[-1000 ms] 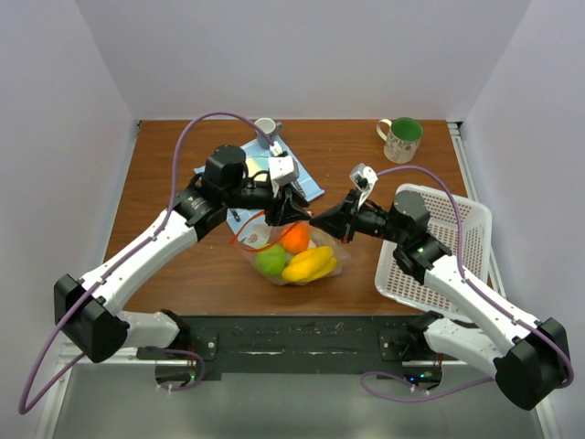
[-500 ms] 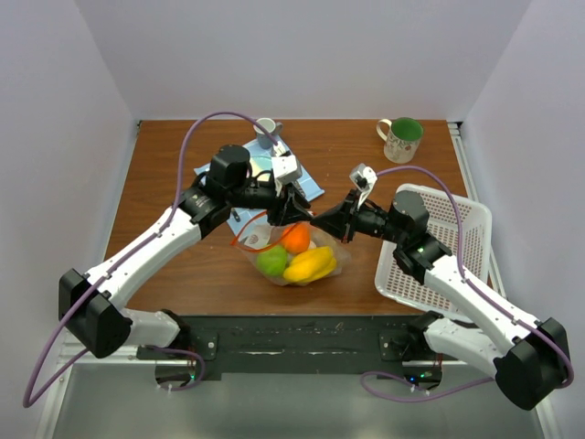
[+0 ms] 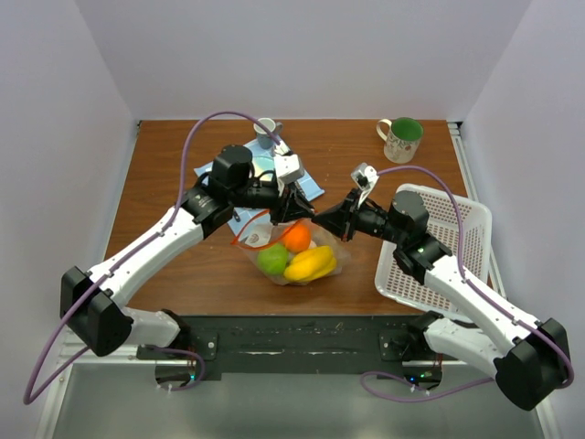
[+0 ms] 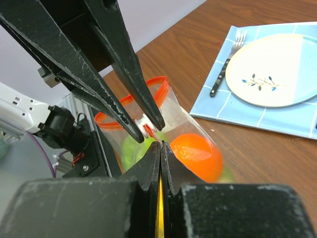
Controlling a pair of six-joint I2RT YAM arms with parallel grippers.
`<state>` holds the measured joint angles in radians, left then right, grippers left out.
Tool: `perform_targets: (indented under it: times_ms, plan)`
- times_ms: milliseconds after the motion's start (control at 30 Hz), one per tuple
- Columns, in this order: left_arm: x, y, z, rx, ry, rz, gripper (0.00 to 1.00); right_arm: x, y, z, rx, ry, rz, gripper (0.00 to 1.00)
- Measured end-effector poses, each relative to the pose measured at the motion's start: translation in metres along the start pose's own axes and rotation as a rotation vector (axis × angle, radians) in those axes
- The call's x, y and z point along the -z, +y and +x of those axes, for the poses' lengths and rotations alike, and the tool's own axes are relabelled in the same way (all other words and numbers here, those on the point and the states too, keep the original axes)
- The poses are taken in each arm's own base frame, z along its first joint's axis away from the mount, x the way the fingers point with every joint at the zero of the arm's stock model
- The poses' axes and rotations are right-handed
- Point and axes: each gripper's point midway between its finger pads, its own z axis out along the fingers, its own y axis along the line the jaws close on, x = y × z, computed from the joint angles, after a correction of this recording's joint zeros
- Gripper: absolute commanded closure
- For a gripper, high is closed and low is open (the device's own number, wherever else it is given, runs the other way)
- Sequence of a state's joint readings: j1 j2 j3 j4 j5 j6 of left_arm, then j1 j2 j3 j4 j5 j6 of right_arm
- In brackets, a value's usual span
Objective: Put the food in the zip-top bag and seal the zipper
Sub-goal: Zip the zipper food storage bag at the center of the board.
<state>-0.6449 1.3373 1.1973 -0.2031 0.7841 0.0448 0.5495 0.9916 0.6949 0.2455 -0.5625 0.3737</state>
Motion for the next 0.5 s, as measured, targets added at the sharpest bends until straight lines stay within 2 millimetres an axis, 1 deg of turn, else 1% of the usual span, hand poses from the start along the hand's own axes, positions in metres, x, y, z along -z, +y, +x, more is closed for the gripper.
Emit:
perform_targets:
  times_ms: [33, 133, 333, 500]
  plan:
    - [-0.001, 0.0, 0.0, 0.0, 0.001, -0.002, 0.83, 0.0, -0.001, 0.0, -0.001, 0.0, 0.005, 1.0]
    - [-0.002, 0.001, 0.002, 0.001, 0.005, -0.008, 0.89, 0.001, -0.003, 0.0, -0.006, -0.004, 0.023, 1.0]
    - [-0.003, 0.006, 0.003, 0.0, 0.01, -0.041, 0.95, 0.004, -0.007, -0.002, -0.017, -0.012, 0.066, 1.0]
    - [-0.003, 0.01, 0.006, 0.002, 0.024, -0.076, 0.98, 0.006, -0.014, -0.001, -0.035, -0.016, 0.118, 1.0]
